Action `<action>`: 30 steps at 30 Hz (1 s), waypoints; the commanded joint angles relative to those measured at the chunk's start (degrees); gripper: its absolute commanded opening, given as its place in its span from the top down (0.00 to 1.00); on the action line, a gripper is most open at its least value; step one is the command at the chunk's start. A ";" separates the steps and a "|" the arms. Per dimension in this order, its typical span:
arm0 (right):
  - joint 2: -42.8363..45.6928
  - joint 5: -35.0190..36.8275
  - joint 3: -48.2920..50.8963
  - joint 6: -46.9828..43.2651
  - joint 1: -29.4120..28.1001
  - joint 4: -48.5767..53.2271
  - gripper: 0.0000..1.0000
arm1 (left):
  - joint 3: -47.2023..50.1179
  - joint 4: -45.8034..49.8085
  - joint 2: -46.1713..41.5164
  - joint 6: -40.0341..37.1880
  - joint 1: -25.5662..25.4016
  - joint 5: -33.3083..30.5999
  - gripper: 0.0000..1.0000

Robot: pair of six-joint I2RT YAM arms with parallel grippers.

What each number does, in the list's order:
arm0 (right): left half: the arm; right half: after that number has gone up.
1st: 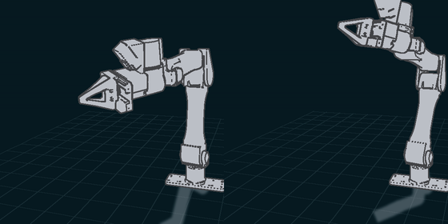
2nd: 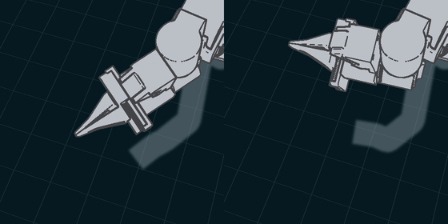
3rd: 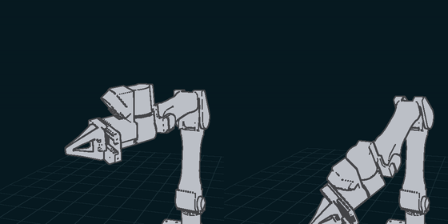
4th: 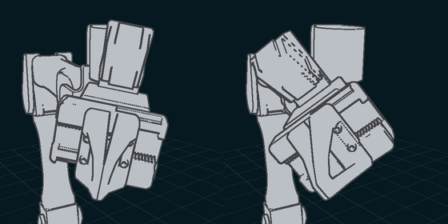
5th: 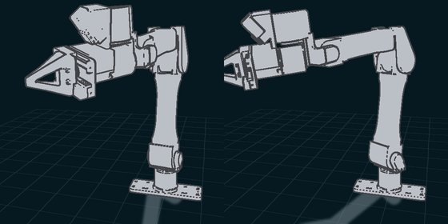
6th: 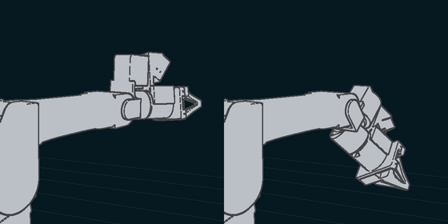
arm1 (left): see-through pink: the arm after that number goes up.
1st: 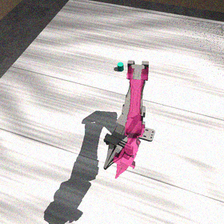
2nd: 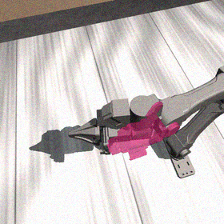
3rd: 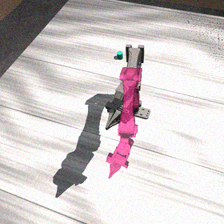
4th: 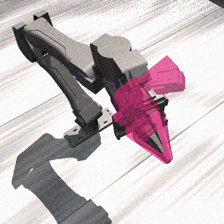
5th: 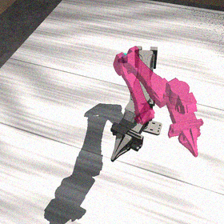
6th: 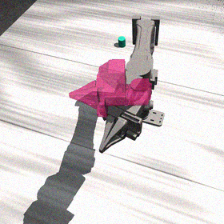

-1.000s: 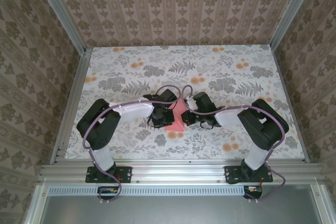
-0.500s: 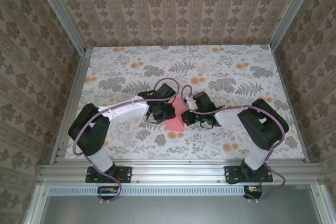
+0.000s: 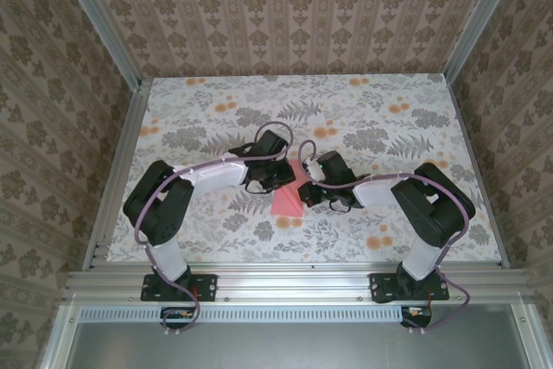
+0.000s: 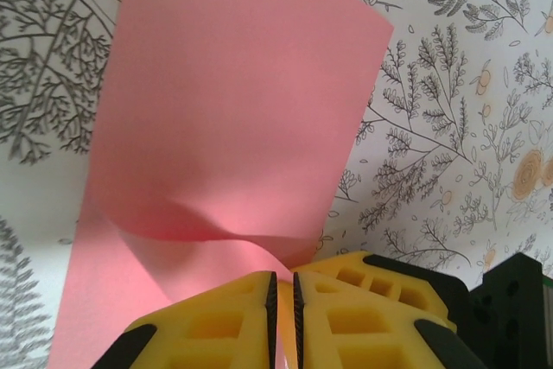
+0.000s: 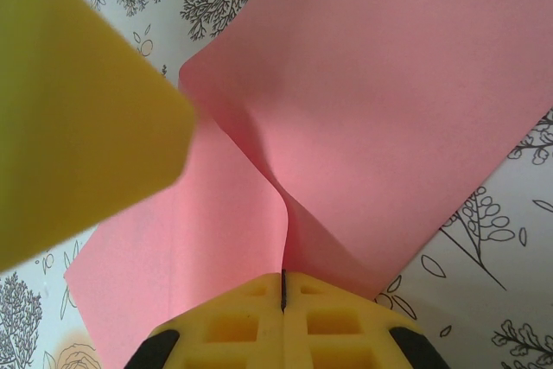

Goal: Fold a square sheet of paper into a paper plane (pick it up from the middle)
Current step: Fold the triangle a second time at the center of the table.

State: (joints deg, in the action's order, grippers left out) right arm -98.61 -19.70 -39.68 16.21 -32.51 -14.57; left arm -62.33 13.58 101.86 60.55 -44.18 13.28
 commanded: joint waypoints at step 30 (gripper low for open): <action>-0.94 1.34 -0.97 0.97 0.36 5.12 0.90 | 8.22 -7.78 4.92 3.39 0.77 0.26 0.85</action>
State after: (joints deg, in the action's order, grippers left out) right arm -98.87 -19.73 -40.14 16.64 -32.49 -14.11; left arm -56.01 3.92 105.08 63.44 -43.40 15.05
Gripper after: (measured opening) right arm 0.096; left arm 0.153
